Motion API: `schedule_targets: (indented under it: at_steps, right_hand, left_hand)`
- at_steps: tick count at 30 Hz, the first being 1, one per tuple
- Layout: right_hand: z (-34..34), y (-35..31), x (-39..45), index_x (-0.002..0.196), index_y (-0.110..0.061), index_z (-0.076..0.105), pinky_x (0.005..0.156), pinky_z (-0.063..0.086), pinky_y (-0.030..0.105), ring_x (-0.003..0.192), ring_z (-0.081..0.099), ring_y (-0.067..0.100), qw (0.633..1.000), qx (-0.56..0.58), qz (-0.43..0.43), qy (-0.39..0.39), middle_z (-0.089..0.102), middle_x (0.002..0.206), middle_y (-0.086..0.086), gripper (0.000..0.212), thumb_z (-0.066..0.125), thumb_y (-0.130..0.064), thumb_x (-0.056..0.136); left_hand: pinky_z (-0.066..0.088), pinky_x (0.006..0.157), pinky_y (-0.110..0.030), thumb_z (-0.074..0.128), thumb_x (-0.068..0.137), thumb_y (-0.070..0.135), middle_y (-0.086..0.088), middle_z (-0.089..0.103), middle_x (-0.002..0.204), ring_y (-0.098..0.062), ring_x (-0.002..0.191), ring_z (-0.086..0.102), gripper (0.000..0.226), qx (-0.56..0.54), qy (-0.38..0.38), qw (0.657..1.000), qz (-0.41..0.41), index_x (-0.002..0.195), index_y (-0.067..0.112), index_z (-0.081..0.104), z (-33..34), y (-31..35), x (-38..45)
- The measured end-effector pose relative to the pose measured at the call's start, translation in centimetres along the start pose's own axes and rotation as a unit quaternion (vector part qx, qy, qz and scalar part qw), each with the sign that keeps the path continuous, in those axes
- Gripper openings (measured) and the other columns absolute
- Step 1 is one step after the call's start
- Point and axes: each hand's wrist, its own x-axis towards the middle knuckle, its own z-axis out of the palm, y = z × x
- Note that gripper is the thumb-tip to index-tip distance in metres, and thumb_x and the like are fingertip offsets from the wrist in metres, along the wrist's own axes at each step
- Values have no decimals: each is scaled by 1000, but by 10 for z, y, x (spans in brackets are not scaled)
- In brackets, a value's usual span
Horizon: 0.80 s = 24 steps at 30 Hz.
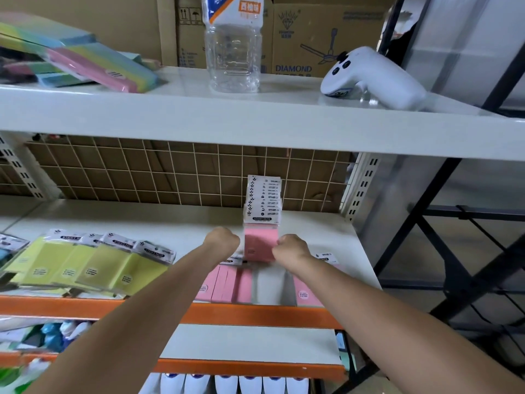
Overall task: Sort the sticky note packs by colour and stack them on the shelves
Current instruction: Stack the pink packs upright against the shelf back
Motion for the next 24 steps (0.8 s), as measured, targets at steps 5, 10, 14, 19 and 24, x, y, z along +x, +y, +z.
schedule_targets:
  at_steps: [5,10,14,19,24]
  right_hand:
    - [14,-3,-9,97,-6,64,65,46,23,84,60,26,999,-27,-12,-31,66,97,12,24,47,-11,80]
    - [41,-7,-22,111,-10,65,67,60,35,73,68,23,990,10,-33,-137,69,88,11,28,51,-11,86]
    - [57,-12,-27,108,-6,67,64,55,31,79,65,26,987,-32,-50,-150,68,95,13,29,51,-18,87]
    - [74,-13,-32,116,-17,67,79,44,26,109,61,25,981,-133,-81,-118,66,119,8,35,51,-30,88]
    - [79,-17,-31,115,-17,66,82,43,27,112,60,28,984,-105,-97,-103,66,121,11,31,48,-24,91]
  left_hand:
    - [42,53,-27,44,85,2,-15,58,73,-28,66,56,16,93,46,994,-37,72,-1,53,-14,-12,-11]
    - [44,66,-28,47,83,7,-14,55,84,-31,81,57,13,116,60,989,-72,71,4,48,-10,-31,-20]
    - [46,70,-28,48,88,13,-19,63,108,-32,93,62,18,157,50,981,-98,97,3,59,-4,-41,-23]
    - [47,88,-30,48,90,21,-18,60,124,-30,111,59,35,166,61,975,-135,117,3,59,-4,-53,-23]
    - [48,88,-31,47,91,20,-18,59,124,-30,111,59,34,142,61,978,-138,118,2,57,-9,-57,-20]
